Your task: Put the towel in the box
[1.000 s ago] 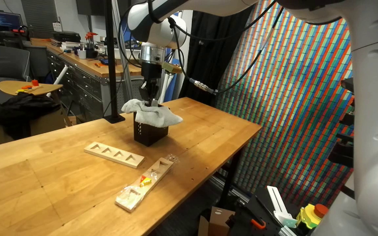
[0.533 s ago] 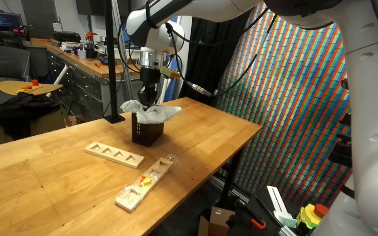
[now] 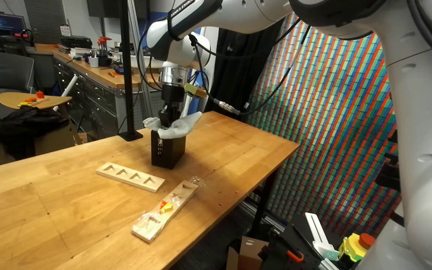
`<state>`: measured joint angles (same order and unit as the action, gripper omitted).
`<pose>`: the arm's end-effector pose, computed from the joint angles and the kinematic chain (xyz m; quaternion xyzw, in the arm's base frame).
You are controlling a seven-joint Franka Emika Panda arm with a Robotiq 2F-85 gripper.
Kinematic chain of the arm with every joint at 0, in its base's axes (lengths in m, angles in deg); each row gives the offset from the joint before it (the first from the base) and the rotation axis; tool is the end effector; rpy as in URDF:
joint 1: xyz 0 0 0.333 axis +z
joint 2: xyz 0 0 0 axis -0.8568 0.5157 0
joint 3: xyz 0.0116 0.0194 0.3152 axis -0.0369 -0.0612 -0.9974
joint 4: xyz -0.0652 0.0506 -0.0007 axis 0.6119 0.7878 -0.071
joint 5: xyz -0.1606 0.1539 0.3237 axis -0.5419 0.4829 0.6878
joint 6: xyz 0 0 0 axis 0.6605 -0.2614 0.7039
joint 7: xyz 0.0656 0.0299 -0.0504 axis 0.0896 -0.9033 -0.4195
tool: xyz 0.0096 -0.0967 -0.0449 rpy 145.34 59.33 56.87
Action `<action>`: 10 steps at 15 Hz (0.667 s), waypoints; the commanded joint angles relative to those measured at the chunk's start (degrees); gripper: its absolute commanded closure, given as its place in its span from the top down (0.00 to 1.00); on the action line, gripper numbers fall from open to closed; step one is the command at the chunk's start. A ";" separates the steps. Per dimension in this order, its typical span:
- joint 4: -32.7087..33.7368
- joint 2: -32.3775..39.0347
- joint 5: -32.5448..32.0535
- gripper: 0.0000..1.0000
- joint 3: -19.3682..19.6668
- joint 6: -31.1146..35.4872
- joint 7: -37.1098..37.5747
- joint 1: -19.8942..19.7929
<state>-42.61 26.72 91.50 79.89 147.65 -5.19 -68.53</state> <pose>0.6712 -0.0658 0.3257 -0.9640 -0.2294 0.0534 0.1239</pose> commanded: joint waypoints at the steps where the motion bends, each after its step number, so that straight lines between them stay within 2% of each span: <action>1: 2.17 2.90 2.30 0.00 -0.92 -3.09 -2.19 -1.37; 6: 1.89 2.93 2.62 0.00 -0.68 -4.65 -2.15 -1.42; 10: -0.26 -0.69 1.94 0.00 -0.24 -3.42 -0.68 -0.79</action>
<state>-41.89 28.61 93.14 79.82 144.73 -6.35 -69.21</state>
